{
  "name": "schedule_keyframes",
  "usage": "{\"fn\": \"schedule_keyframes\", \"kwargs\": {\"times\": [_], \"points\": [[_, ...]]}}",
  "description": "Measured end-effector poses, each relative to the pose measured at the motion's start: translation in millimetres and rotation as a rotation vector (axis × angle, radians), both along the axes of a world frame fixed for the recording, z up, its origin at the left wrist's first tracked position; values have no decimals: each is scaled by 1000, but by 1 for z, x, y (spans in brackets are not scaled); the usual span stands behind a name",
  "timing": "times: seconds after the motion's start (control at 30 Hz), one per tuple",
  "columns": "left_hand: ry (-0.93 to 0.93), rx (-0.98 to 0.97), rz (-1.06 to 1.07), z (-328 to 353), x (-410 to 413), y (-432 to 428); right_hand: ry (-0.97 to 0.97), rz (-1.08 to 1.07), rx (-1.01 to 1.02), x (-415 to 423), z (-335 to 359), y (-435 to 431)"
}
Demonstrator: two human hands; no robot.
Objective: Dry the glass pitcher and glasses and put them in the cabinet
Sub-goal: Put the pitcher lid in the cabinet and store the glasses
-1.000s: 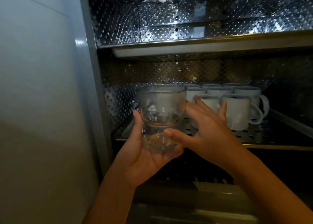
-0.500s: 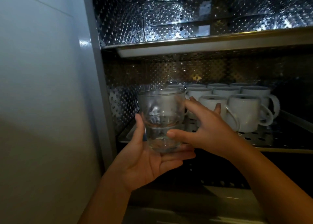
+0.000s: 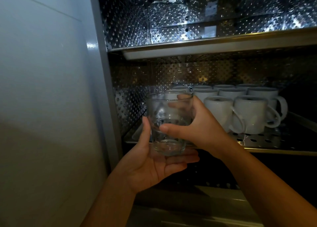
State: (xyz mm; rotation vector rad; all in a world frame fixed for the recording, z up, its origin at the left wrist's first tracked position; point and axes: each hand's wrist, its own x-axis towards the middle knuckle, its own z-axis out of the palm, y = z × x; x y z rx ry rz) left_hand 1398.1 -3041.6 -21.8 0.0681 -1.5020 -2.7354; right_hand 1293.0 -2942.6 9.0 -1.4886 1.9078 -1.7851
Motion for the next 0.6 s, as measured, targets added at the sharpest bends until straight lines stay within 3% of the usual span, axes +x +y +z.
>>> {"fn": "schedule_keyframes", "kwargs": {"times": [0.27, 0.6], "points": [[-76, -28, 43, 5, 11, 0, -160, 126, -150, -4, -4, -10], [-79, 52, 198, 19, 42, -25, -278, 93, -146, -30, -4, -51]]}}
